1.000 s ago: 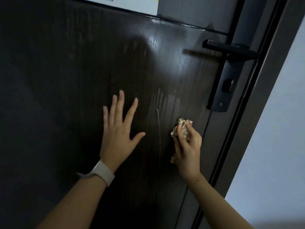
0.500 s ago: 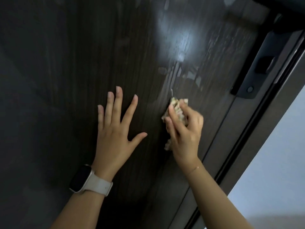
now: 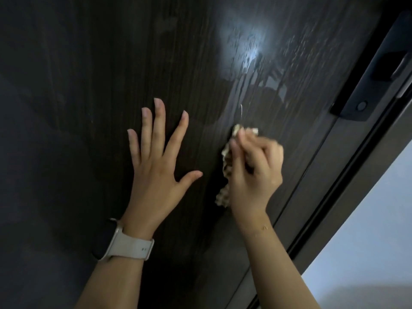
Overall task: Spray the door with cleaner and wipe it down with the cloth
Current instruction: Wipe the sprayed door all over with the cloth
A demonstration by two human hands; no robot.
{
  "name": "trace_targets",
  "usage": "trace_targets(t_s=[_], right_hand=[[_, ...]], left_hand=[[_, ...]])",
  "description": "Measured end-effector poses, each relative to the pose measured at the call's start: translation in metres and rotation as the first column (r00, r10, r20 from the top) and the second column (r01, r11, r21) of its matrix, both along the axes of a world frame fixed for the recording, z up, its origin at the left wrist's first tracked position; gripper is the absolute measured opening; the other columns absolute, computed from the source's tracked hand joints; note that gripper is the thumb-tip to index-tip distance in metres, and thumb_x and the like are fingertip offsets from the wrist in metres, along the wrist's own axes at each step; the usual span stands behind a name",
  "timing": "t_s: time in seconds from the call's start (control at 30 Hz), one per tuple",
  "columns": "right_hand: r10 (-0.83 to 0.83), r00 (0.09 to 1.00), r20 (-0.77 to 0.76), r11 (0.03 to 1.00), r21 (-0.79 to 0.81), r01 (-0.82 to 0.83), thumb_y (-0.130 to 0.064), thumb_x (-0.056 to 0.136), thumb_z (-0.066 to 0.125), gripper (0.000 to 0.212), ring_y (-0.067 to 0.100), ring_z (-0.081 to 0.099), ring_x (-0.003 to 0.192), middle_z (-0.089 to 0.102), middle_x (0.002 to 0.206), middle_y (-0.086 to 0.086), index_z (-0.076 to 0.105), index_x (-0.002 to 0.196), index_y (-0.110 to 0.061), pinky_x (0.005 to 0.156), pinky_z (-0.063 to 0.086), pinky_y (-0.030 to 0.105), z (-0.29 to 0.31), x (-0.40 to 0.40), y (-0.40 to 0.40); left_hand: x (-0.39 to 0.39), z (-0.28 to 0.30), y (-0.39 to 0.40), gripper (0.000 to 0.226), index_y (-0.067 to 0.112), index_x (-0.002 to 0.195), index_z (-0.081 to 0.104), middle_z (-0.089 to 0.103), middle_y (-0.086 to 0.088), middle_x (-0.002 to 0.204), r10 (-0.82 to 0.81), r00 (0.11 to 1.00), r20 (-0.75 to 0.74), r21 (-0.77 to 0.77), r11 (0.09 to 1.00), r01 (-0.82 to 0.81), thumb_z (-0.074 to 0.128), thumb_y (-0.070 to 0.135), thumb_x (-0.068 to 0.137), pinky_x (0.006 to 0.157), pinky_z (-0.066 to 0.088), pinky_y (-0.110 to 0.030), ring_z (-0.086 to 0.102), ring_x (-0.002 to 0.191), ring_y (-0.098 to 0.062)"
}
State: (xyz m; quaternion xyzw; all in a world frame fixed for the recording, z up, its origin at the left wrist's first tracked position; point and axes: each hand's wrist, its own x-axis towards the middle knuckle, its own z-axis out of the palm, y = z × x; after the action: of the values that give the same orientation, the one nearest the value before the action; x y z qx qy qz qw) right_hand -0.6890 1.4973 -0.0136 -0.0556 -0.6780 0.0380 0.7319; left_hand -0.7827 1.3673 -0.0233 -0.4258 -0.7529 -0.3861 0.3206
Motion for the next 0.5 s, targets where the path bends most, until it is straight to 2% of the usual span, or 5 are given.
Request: trace_targets(t_s=[0.13, 0.23, 0.33, 0.4, 0.5], right_hand=[[0.016, 0.997, 0.072, 0.999, -0.050, -0.012, 0.009, 0.082, 0.074, 0.016, 0.024, 0.063, 0.092, 0.064, 0.092, 0.010, 0.074, 0.097, 0.004, 0.079, 0.054, 0.040, -0.038, 0.012, 0.000], [0.054, 0.998, 0.029, 0.998, -0.033, -0.053, 0.008, 0.084, 0.073, 0.014, 0.028, 0.062, 0.086, 0.060, 0.089, 0.006, 0.074, 0.096, 0.003, 0.080, 0.052, 0.036, -0.001, 0.002, -0.001], [0.042, 0.999, -0.006, 0.998, 0.043, -0.042, 0.007, 0.086, 0.071, 0.012, 0.028, 0.060, 0.088, 0.060, 0.088, 0.010, 0.073, 0.097, 0.004, 0.081, 0.050, 0.034, 0.029, -0.006, 0.002], [-0.026, 0.995, 0.092, 0.995, 0.102, 0.017, 0.006, 0.087, 0.070, 0.015, 0.024, 0.058, 0.091, 0.061, 0.092, 0.010, 0.073, 0.102, 0.003, 0.081, 0.049, 0.035, 0.017, 0.001, 0.005], [-0.059, 0.958, 0.279, 0.981, 0.194, 0.004, 0.007, 0.087, 0.070, 0.017, 0.028, 0.060, 0.091, 0.057, 0.101, 0.004, 0.073, 0.102, 0.002, 0.083, 0.047, 0.032, -0.001, 0.020, 0.011]], left_hand=[[-0.002, -0.002, 0.001, 0.107, 0.029, 0.156, 0.006, -0.027, 0.004, 0.157, -0.016, 1.000, -0.010, 0.010, 1.000, 0.016, 0.076, 0.042, 0.077, 0.115, -0.024, -0.036, -0.027, 0.145, -0.018], [-0.003, -0.002, 0.001, 0.106, 0.029, 0.156, 0.007, -0.027, 0.004, 0.157, -0.023, 1.000, -0.007, 0.014, 1.000, 0.023, 0.076, 0.042, 0.077, 0.115, -0.025, -0.036, -0.028, 0.145, -0.017], [-0.002, -0.001, 0.002, 0.106, 0.030, 0.156, 0.006, -0.028, 0.005, 0.156, -0.030, 1.000, 0.002, 0.011, 1.000, 0.030, 0.076, 0.043, 0.077, 0.115, -0.025, -0.036, -0.029, 0.145, -0.017], [-0.003, -0.002, 0.002, 0.106, 0.030, 0.156, 0.006, -0.028, 0.005, 0.156, -0.034, 0.999, -0.001, 0.018, 0.999, 0.034, 0.076, 0.043, 0.077, 0.115, -0.025, -0.036, -0.029, 0.145, -0.017], [-0.004, -0.003, 0.003, 0.107, 0.030, 0.156, 0.007, -0.027, 0.004, 0.157, -0.027, 1.000, -0.003, 0.032, 0.999, 0.028, 0.078, 0.041, 0.076, 0.115, -0.024, -0.037, -0.028, 0.145, -0.017]])
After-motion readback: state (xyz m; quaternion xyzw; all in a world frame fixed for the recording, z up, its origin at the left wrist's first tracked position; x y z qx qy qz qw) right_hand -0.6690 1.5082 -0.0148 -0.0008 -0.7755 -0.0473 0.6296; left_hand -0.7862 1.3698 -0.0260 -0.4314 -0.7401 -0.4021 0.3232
